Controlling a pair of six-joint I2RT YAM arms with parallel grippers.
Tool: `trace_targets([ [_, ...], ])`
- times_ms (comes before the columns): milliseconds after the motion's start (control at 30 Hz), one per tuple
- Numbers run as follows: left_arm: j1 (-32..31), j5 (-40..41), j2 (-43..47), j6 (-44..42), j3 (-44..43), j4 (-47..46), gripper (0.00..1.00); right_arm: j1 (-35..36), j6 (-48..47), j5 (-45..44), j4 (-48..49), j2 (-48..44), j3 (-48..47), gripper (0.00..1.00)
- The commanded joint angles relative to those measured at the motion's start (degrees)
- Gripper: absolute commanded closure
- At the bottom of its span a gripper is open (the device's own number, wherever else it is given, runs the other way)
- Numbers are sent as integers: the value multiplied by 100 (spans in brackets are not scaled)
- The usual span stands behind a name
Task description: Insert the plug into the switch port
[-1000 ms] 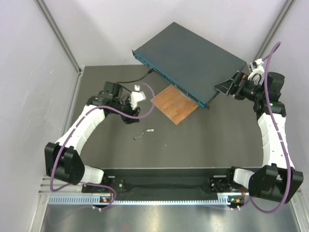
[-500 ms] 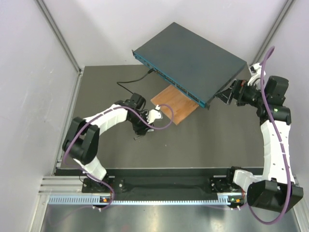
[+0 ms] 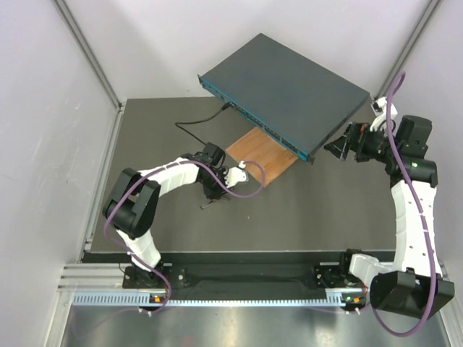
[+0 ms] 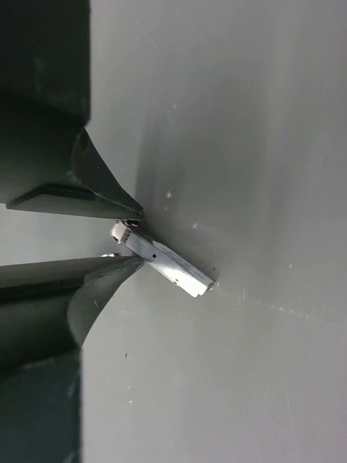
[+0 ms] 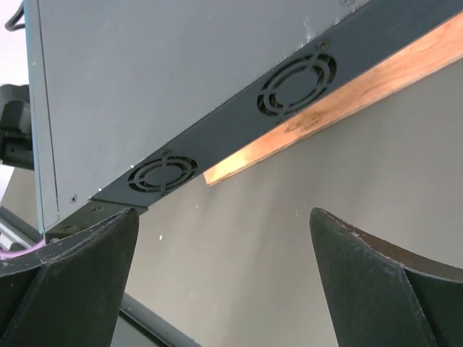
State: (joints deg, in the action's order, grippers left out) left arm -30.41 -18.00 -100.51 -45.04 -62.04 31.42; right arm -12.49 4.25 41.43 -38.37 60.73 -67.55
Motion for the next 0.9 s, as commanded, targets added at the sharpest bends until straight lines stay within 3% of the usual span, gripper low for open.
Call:
trace_targets([
  [0, -79, 60, -92, -146, 104, -259, 69, -25, -153, -38, 75, -131, -338, 0],
  [200, -132, 42, -100, -198, 157, -329, 68, -34, -179, -65, 66, -149, -364, 0],
  [233, -149, 7, -92, -216, 157, -329, 71, -34, -170, -65, 58, -140, -356, 0],
  [267, -140, -28, -83, -225, 157, -329, 82, -25, -162, -56, 66, -132, -364, 0],
  [400, -132, -247, 84, -163, 43, -84, 98, -34, -223, -21, 23, -158, -496, 3],
  [700, -140, -1065, 2227, 73, -97, 681, 100, -52, 101, 145, -162, 8, -1532, 17],
  [867, -132, -759, 3361, 574, -291, 208, 100, 70, 822, 717, 284, 211, -2007, 25],
])
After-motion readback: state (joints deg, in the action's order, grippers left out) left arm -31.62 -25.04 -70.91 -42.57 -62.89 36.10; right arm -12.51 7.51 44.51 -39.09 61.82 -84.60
